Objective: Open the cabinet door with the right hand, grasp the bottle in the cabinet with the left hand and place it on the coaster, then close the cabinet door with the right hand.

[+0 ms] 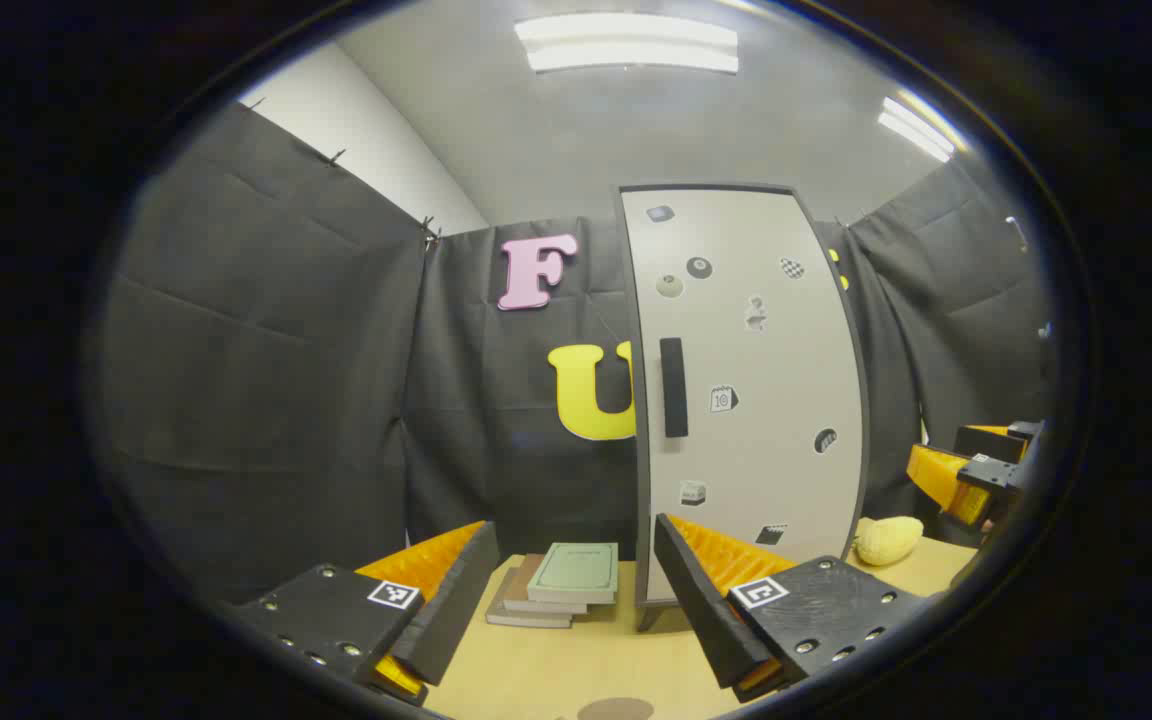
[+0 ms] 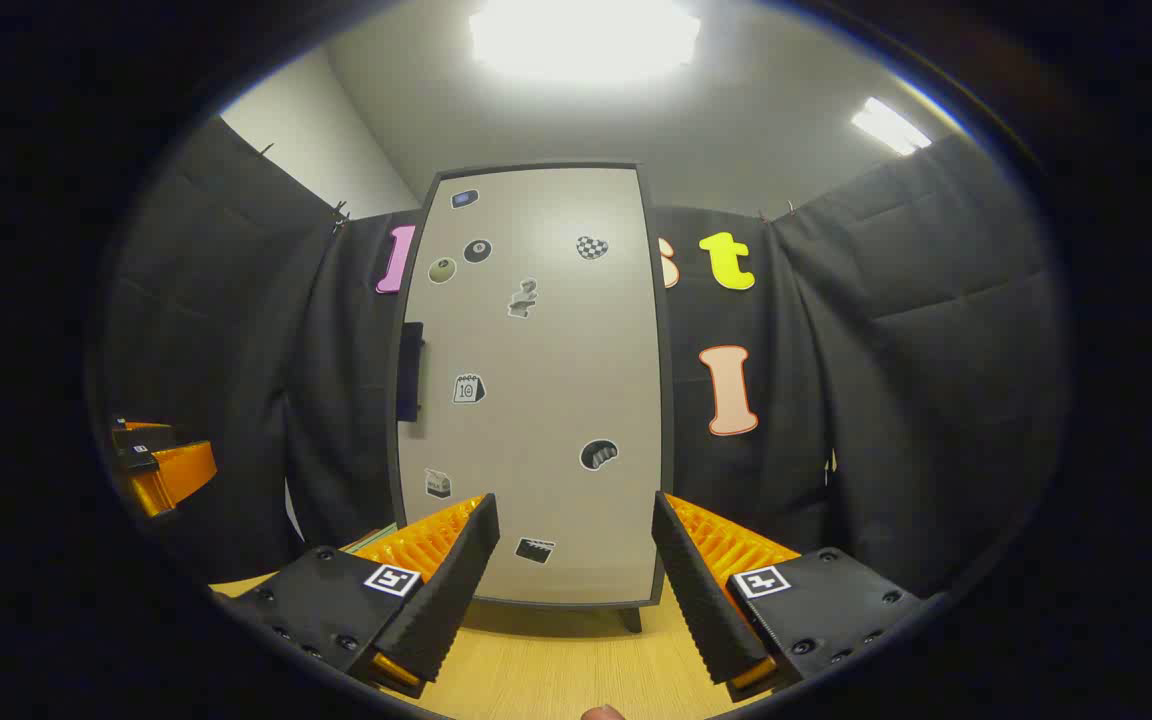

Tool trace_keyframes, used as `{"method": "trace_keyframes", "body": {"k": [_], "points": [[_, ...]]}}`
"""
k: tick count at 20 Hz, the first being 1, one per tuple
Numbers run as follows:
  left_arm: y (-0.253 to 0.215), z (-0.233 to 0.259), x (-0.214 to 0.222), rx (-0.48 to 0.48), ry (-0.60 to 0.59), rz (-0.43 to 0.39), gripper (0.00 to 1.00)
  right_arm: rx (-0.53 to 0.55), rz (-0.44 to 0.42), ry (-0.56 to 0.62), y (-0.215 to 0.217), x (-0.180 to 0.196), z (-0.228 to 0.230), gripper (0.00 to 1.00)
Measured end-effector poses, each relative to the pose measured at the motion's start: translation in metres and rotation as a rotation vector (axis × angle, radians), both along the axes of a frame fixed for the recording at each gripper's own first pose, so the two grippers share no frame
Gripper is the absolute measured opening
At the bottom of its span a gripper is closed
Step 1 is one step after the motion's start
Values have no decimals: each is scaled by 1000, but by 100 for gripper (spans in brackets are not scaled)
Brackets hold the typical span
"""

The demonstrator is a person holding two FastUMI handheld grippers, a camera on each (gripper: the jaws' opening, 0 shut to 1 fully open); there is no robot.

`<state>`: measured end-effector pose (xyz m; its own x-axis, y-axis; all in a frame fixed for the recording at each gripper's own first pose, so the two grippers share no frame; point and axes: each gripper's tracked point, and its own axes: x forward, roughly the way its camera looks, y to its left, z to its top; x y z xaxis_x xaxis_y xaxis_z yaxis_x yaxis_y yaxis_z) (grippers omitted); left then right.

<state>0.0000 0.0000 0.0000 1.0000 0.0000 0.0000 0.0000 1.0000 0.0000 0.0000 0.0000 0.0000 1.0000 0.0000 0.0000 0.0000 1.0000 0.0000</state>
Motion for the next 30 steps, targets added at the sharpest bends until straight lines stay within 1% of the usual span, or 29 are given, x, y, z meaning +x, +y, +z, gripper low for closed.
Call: {"method": "trace_keyframes", "body": {"k": [12, 16, 21, 26, 30], "points": [[-5, -5, 9, -2, 2, -2, 96, 1, -11, 12, -10, 9, -7, 98], [-8, -10, 13, -10, 12, -17, 96, 4, -20, 11, -12, 11, -9, 98], [-1, -17, 18, -25, 21, -17, 96, 0, -24, 8, -11, 16, -2, 98], [19, -19, 19, -31, 24, -3, 96, 27, 12, 11, 13, 37, 21, 98], [46, -17, 16, -28, 19, 23, 96, 9, 58, -10, 41, 63, 47, 98]]}}
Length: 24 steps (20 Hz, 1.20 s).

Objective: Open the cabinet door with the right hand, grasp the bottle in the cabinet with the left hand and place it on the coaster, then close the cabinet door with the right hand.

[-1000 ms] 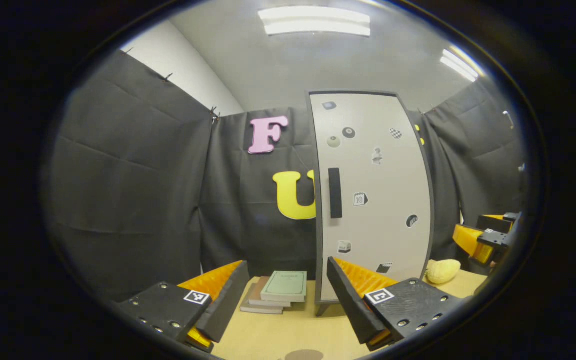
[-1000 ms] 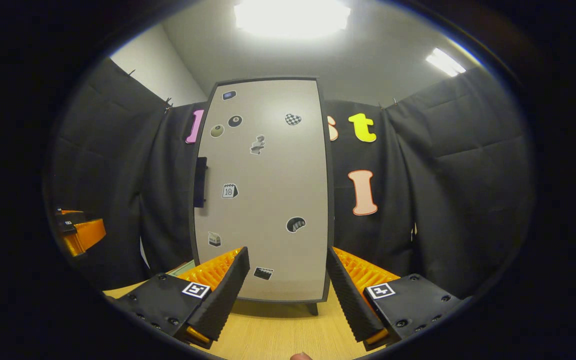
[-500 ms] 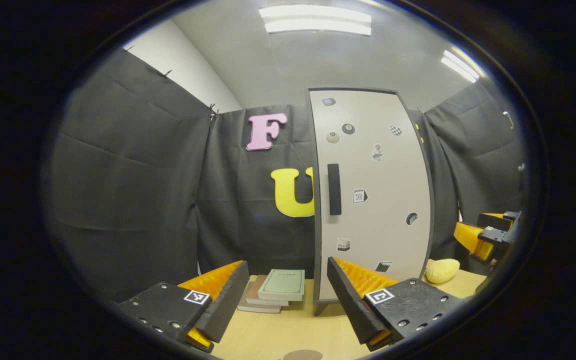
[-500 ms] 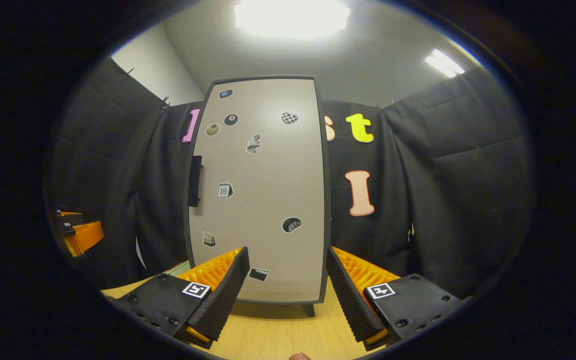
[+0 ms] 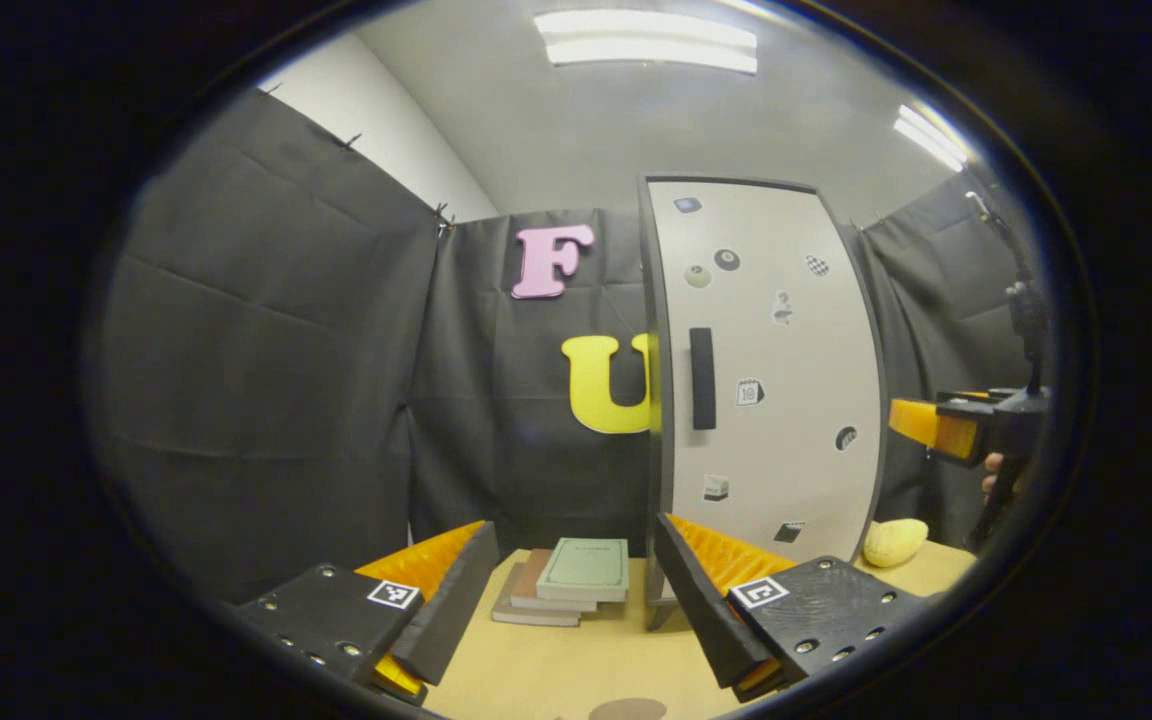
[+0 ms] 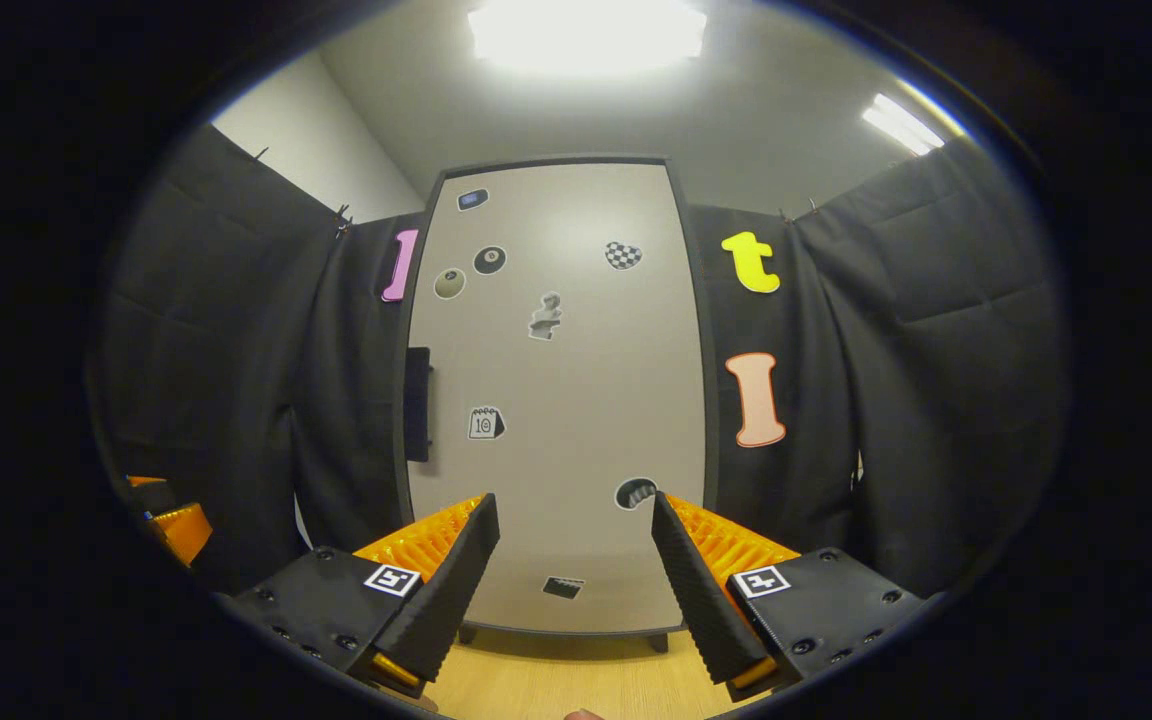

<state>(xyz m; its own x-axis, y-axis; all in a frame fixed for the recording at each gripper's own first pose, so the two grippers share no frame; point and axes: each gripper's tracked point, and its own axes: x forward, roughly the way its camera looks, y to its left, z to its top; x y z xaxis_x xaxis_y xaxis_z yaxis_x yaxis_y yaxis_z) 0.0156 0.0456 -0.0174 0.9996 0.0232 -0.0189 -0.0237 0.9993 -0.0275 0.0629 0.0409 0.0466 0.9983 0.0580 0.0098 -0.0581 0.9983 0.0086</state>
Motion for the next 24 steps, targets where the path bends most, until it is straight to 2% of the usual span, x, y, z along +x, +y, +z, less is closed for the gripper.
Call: {"method": "trace_keyframes", "body": {"k": [4, 12, 19, 24], "points": [[30, -5, -7, 3, 10, 32, 96, -40, 41, -16, 32, 23, 18, 98], [86, -14, -15, 32, 30, 98, 96, -38, 131, -14, 113, 70, 42, 98], [124, -27, -22, 54, 60, 150, 96, -73, 134, 39, 158, 126, 44, 98], [149, -41, -24, 41, 93, 185, 96, -90, 126, 116, 179, 161, 27, 97]]}}
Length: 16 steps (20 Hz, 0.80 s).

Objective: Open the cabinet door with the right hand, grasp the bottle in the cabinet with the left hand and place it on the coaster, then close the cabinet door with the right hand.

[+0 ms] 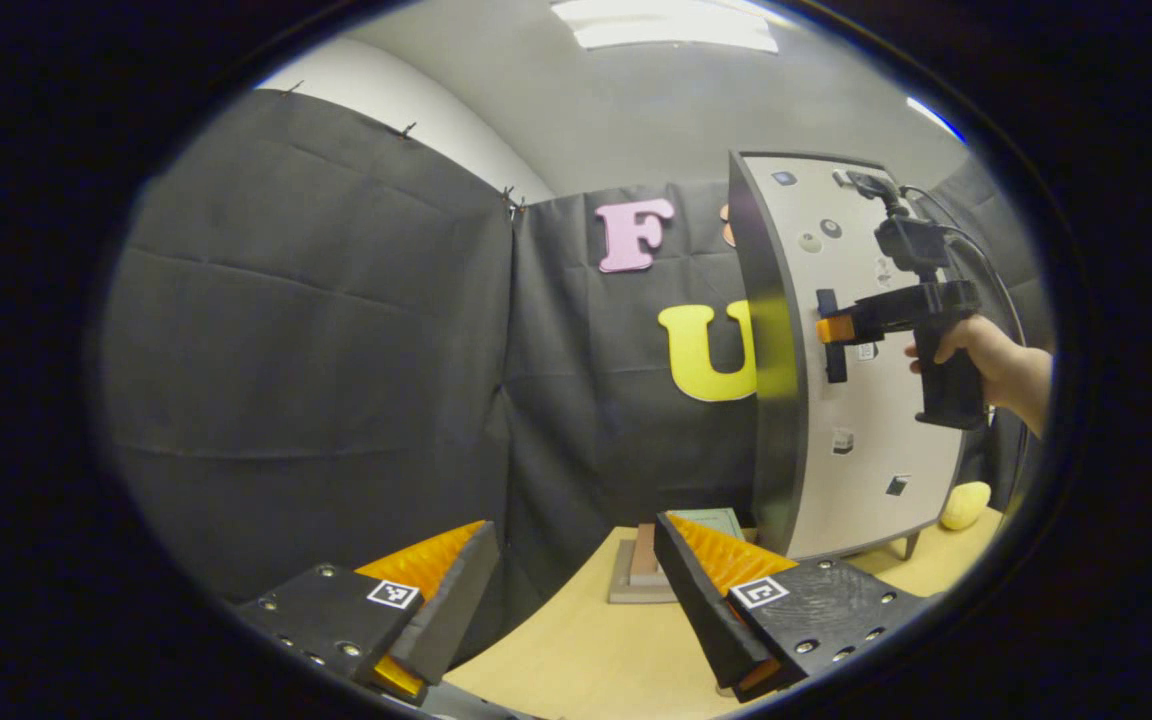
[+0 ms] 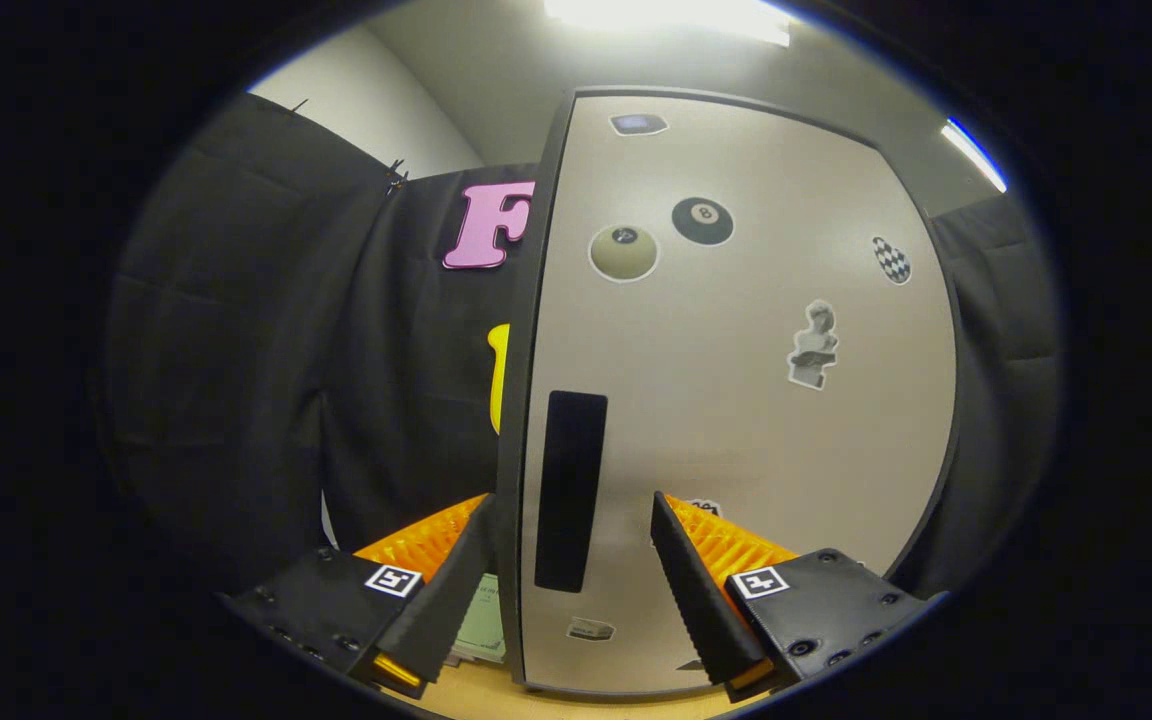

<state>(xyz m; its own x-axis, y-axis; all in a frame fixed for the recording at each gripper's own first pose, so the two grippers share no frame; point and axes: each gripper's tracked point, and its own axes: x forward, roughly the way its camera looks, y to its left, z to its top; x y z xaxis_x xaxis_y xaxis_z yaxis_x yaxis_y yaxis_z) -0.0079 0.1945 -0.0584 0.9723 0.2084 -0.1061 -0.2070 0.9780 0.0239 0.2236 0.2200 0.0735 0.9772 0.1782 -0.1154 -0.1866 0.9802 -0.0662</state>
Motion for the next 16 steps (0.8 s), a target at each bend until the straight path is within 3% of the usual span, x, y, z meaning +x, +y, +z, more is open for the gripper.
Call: {"method": "trace_keyframes", "body": {"k": [4, 7, 8, 13, 16], "points": [[13, -5, -4, 1, 8, 25, 97, 4, -36, 52, 5, 17, -12, 71], [18, -6, -6, 2, 10, 36, 96, 24, -62, 86, 4, 23, -17, 65], [19, -6, -8, 0, 11, 37, 96, 42, -58, 94, 4, 23, -18, 40], [16, -8, -6, -5, 10, 23, 96, 55, -34, 137, 5, 19, -18, 21], [10, -6, 3, -8, 1, 5, 96, 53, 11, 149, 3, 13, -18, 21]]}}
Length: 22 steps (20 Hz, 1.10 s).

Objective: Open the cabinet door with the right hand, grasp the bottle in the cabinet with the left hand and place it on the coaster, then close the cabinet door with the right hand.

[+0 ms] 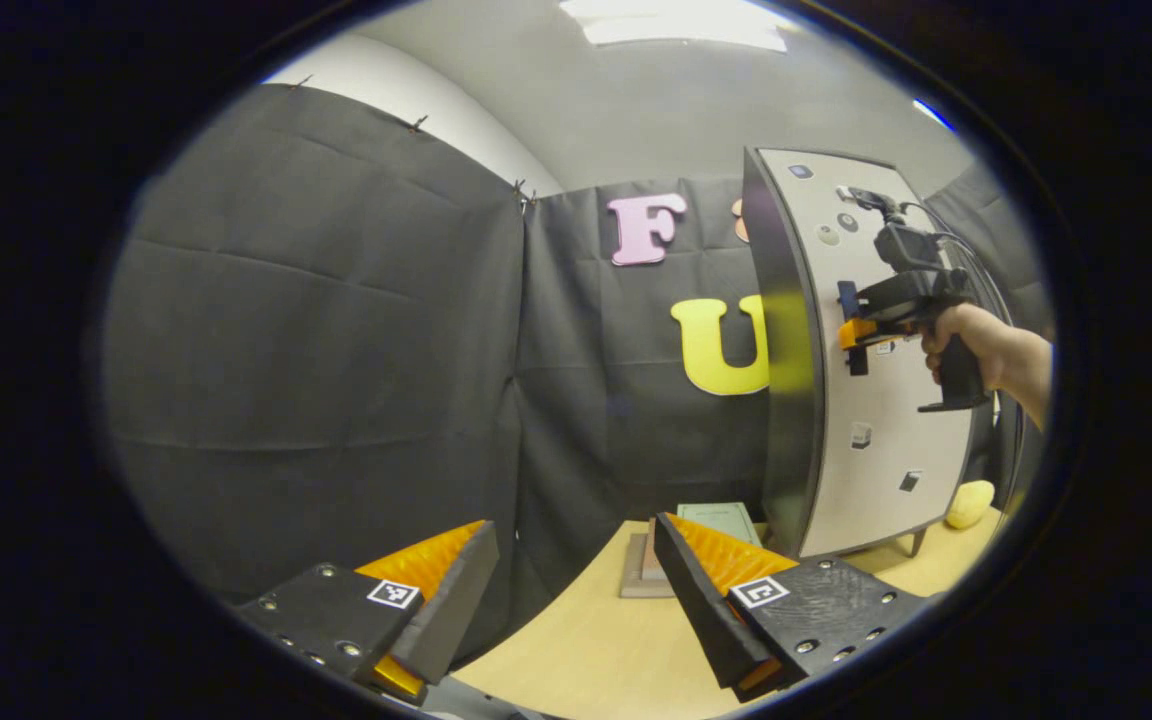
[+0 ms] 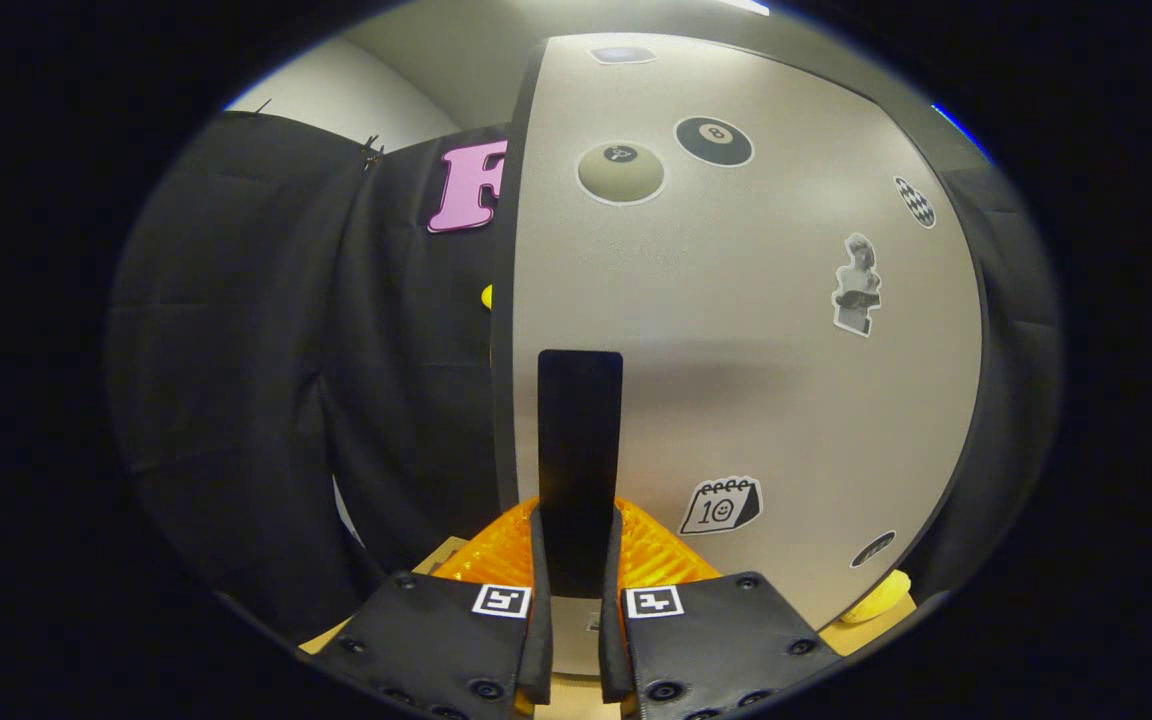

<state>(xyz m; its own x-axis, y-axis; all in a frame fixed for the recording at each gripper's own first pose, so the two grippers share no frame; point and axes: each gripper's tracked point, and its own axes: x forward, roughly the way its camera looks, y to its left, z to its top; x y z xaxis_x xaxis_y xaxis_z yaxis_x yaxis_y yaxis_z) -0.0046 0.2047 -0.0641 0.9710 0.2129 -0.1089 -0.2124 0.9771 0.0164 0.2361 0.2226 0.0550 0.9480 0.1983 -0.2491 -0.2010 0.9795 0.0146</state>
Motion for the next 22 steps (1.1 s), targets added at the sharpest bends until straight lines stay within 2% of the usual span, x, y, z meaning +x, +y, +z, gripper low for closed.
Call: {"method": "trace_keyframes", "body": {"k": [9, 22], "points": [[-48, 9, 15, -18, -20, -90, 96, 28, 155, 22, -9, -12, 0, 20], [-181, 37, 27, -25, -39, -232, 96, 59, 396, 18, -27, -18, 6, 20]]}}
